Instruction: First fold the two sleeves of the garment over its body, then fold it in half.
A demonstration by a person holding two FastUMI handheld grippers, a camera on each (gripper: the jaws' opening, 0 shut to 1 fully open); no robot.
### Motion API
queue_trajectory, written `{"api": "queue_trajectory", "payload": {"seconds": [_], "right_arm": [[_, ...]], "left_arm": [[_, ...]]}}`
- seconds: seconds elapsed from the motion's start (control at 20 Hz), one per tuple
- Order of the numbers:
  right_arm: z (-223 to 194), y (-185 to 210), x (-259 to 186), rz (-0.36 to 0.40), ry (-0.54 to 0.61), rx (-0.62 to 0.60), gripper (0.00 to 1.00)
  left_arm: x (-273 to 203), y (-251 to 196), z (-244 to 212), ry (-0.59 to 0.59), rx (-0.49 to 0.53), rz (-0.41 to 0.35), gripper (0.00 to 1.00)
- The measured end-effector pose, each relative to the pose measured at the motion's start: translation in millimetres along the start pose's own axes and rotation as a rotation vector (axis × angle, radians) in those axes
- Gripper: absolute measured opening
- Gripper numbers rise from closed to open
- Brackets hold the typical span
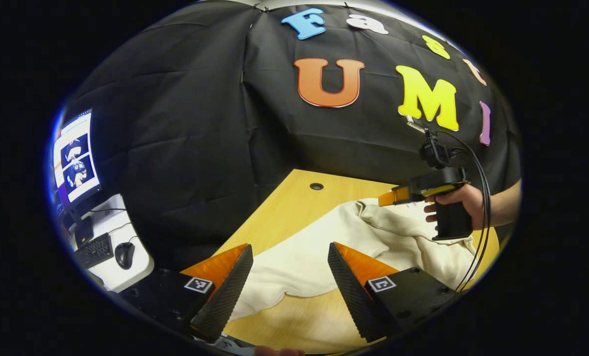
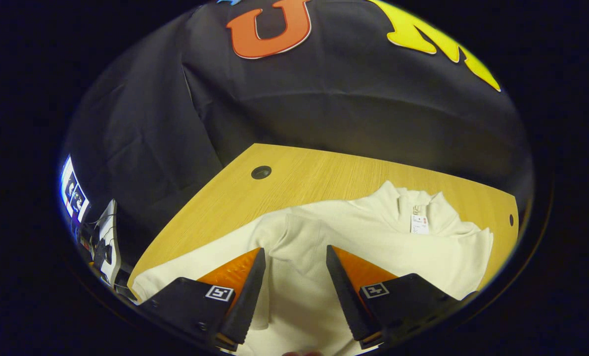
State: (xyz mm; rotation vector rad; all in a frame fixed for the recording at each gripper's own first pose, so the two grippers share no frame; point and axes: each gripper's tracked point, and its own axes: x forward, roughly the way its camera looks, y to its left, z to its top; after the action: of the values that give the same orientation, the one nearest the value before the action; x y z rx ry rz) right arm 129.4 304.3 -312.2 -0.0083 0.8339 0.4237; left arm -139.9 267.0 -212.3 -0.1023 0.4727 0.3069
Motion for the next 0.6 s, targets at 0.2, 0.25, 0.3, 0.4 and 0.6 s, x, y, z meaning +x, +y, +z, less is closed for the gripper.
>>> {"api": "queue_trajectory", "payload": {"seconds": [0.2,0.25,0.3,0.4,0.6], "right_arm": [[-8.5,-9.4,-53.5,0.030,-0.041,-0.070,0.74],[-12.7,-9.3,-68.1,0.044,-0.049,-0.096,0.79],[-15.7,-12.2,-82.5,0.049,-0.060,-0.123,0.82],[-21.4,-15.4,-106.0,0.050,-0.082,-0.162,0.82],[-30.5,-34.7,-148.5,0.008,-0.115,-0.230,0.80]], "left_arm": [[-4.2,9.1,-12.3,-0.004,0.022,0.002,0.98],[-6.1,12.7,-20.0,0.012,0.026,0.001,0.97],[-8.3,15.0,-26.8,0.028,0.030,0.001,0.98],[-14.0,25.5,-37.9,0.049,0.040,0.016,0.98],[-22.9,46.3,-58.8,0.088,0.082,0.041,0.98]]}}
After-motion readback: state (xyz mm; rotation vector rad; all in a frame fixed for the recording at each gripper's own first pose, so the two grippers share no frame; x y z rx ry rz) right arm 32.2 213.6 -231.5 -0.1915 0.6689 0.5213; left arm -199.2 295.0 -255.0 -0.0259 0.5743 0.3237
